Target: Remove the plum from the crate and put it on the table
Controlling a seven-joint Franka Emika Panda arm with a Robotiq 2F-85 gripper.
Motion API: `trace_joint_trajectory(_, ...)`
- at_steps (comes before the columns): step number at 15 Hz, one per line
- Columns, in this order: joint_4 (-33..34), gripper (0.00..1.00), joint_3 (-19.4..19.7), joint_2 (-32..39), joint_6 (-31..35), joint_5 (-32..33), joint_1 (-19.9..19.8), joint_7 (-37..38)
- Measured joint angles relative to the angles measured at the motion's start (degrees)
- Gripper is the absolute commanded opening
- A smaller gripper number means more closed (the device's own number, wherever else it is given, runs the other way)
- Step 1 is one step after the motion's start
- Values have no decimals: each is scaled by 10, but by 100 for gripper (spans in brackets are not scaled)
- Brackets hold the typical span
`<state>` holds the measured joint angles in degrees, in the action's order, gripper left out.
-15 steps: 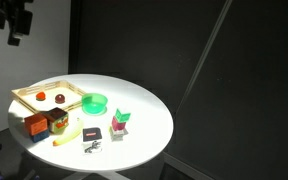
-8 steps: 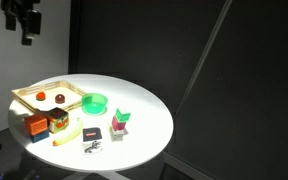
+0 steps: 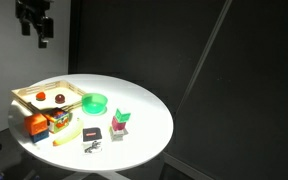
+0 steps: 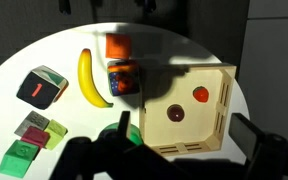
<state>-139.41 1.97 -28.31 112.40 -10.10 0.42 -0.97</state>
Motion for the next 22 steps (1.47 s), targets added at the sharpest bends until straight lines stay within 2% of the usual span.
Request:
trace_joint_trajectory(6, 11, 100, -27, 56, 72, 6, 11, 0)
trace_joint_trajectory(12, 45, 100, -44, 140, 106, 12, 25, 0)
trace_joint_trajectory(22, 103, 100, -66, 262, 140, 87, 34, 1)
